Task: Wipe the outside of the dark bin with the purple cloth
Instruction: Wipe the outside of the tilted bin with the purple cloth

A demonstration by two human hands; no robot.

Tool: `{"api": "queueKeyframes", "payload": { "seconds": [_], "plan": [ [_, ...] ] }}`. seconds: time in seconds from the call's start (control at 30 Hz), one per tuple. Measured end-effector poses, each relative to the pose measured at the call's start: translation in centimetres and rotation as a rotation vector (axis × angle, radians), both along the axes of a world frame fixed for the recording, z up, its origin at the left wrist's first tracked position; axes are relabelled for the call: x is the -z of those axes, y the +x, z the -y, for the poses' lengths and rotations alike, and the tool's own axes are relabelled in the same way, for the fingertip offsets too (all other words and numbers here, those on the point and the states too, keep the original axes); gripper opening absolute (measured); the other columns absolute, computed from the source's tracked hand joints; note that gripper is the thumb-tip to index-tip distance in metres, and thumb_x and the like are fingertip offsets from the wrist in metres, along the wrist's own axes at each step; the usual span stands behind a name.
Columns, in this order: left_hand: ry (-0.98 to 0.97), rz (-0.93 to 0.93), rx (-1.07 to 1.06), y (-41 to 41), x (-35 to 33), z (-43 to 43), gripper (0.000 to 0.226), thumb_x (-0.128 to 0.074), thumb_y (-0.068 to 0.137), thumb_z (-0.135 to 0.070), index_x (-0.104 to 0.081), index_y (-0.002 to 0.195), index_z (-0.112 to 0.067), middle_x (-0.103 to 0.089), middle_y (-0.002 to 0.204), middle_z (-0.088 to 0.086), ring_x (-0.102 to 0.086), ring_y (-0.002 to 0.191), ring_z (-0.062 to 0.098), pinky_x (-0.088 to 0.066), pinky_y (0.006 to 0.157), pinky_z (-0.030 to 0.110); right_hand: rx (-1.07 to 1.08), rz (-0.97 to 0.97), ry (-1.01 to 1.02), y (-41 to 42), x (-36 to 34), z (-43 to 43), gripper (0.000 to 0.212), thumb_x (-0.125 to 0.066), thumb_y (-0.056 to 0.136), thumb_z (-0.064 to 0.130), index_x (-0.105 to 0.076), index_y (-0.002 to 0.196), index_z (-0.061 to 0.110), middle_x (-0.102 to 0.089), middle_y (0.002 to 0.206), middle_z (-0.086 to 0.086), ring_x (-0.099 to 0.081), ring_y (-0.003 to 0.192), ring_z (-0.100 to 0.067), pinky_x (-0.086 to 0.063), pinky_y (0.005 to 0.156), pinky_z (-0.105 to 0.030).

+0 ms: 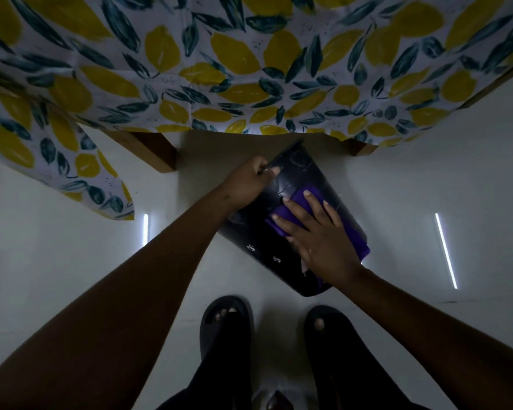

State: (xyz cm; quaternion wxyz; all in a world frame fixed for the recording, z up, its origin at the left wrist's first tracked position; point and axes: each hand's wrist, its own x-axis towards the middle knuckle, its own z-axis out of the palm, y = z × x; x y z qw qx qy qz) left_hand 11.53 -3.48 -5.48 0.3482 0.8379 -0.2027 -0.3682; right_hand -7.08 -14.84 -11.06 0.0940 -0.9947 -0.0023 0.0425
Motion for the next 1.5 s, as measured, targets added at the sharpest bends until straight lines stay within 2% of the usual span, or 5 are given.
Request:
{"api": "queueKeyframes", "payload": {
  "seconds": [0.57,0.77,0.97,1.23,1.5],
  "plan": [
    [0.057,0.288,0.019,-0.5,1.7,0.2,0.036,-0.038,0.099,-0.04,-0.058,0.116,-0.014,-0.067,0.113,0.016,-0.06,0.106,0.034,-0.045,0.084,0.034,0.249,0.049,0.155,3.7,-0.6,1.7,0.051,-0.026,0.1,0.034,-0.023,0.151,0.033,-0.016,0.161,0.005,-0.009,0.148,-0.028,-0.021,0.114,-0.049],
    [0.064,0.251,0.061,0.0,1.6,-0.4,0.035,-0.04,0.098,-0.041,-0.058,0.11,-0.013,-0.068,0.106,0.016,-0.062,0.098,0.033,-0.04,0.075,0.029,0.005,-0.03,-0.047,-3.2,1.1,0.2,0.103,-0.078,0.065,0.034,-0.02,0.151,0.033,-0.02,0.159,-0.001,-0.019,0.144,-0.038,-0.024,0.111,-0.055],
    [0.049,0.213,0.05,-0.4,1.5,0.0,0.038,-0.039,0.099,-0.04,-0.057,0.112,-0.01,-0.067,0.11,0.019,-0.062,0.1,0.034,-0.041,0.076,0.031,0.226,0.057,0.141,4.3,-0.9,0.9,0.05,-0.027,0.1,0.034,-0.026,0.15,0.031,-0.019,0.16,0.004,-0.011,0.148,-0.027,-0.022,0.114,-0.048],
    [0.087,0.244,0.056,0.1,1.7,-0.3,0.037,-0.037,0.098,-0.044,-0.057,0.101,-0.013,-0.068,0.102,0.015,-0.062,0.095,0.032,-0.038,0.073,0.029,0.137,-0.003,0.017,-3.1,1.3,0.1,0.062,-0.032,0.094,0.037,-0.012,0.152,0.029,-0.019,0.16,-0.003,-0.011,0.147,-0.034,-0.028,0.112,-0.056],
    [0.06,0.16,0.032,0.3,0.8,2.6,0.042,-0.036,0.101,-0.035,-0.05,0.125,-0.003,-0.058,0.125,0.025,-0.054,0.116,0.037,-0.037,0.084,0.031,0.28,0.051,0.123,2.1,-0.3,2.5,0.051,-0.025,0.101,0.03,-0.02,0.152,0.031,-0.015,0.162,0.002,-0.01,0.148,-0.028,-0.024,0.114,-0.05]
  ]
}}
